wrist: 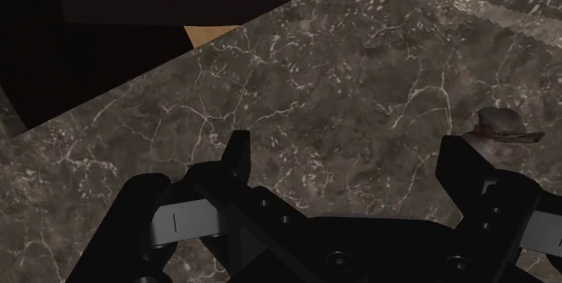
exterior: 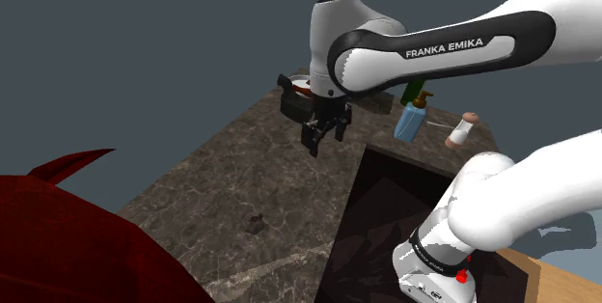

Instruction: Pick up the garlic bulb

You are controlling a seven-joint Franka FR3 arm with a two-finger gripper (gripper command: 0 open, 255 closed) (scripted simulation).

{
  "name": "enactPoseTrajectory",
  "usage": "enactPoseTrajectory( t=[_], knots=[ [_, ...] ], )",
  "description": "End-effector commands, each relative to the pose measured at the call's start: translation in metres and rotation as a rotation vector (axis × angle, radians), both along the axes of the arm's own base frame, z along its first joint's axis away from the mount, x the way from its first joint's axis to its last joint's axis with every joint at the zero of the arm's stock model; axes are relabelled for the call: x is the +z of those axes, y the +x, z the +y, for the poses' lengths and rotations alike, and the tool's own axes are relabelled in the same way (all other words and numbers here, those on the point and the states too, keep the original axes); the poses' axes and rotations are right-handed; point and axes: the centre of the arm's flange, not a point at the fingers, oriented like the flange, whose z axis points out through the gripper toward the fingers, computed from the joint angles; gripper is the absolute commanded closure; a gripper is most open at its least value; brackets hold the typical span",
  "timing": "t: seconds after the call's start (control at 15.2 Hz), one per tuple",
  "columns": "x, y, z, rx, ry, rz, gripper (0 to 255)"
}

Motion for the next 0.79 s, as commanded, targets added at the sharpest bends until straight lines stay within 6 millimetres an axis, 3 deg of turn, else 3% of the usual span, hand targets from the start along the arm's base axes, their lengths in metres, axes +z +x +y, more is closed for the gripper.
enactPoseTrajectory(
  t=[0.0,0.73],
  knots=[
    [-0.017,0.010,0.017,-0.011,0.001,0.009,0],
    [-0.126,0.056,0.106,-0.065,0.003,0.066,0]
  ],
)
